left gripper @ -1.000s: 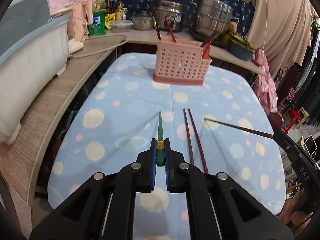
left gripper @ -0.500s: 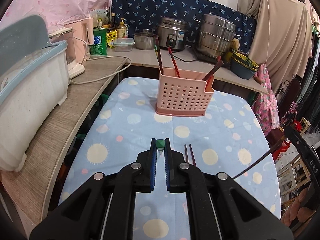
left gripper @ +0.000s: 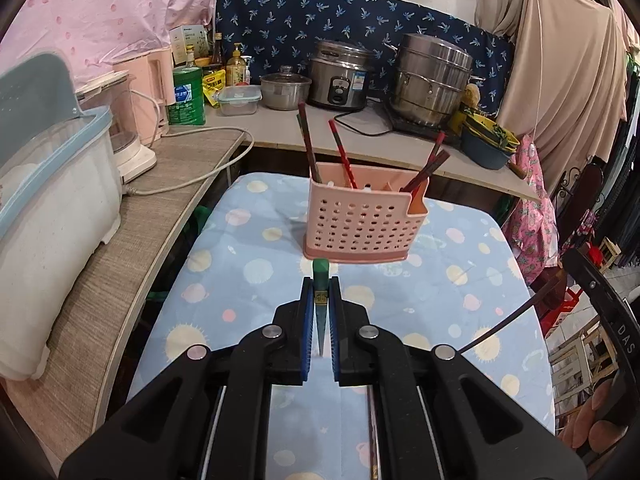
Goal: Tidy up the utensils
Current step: 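Lift both held chopsticks and carry them over the pink basket, then lower the chopsticks into the pink basket and open both tools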
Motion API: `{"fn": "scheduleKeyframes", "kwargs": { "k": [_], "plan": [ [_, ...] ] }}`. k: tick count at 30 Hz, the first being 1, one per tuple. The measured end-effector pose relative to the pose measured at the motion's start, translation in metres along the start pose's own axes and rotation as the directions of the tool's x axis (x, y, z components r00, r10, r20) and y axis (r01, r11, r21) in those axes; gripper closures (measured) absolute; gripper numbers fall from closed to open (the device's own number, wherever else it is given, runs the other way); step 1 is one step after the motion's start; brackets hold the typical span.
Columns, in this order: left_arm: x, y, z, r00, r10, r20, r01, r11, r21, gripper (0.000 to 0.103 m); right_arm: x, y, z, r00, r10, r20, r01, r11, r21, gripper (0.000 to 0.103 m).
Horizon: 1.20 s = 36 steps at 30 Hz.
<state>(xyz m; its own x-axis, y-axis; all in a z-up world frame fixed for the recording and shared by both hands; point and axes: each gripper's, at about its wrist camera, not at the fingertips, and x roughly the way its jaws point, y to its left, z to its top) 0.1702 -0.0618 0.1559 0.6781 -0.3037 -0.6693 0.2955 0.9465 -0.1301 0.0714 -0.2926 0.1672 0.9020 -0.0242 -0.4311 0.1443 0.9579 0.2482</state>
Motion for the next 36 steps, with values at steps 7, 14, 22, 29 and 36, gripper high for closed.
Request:
{"fn": "scheduleKeyframes", "kwargs": {
  "k": [7,14,22,29,36],
  "plan": [
    [0.003,-0.002,0.046,0.998,-0.029,0.049,0.03,0.999,-0.018,0.096,0.02,0.003,0.042,0.998,0.038,0.053,-0.038,0.999,0.011,0.096],
    [-0.005,0.001,0.113,0.986,-0.034,0.166,0.045,0.997,-0.061,0.096,0.046,0.008,0.1,0.989,0.072,0.131,-0.077,0.997,0.032,0.096],
    [0.005,0.0,0.174,0.961,-0.016,0.278,0.048,0.993,-0.11,0.096,0.083,0.012,0.154,0.978,0.091,0.189,-0.105,0.992,0.067,0.096],
    [0.04,0.003,0.185,0.968,-0.004,0.251,0.037,0.991,-0.127,0.096,0.127,0.013,0.156,0.986,0.073,0.148,-0.083,0.995,0.064,0.096],
    [0.075,0.006,0.17,0.983,0.0,0.181,0.023,0.992,-0.128,0.096,0.167,0.007,0.128,0.997,0.051,0.054,-0.054,0.996,0.065,0.096]
  ]
}}
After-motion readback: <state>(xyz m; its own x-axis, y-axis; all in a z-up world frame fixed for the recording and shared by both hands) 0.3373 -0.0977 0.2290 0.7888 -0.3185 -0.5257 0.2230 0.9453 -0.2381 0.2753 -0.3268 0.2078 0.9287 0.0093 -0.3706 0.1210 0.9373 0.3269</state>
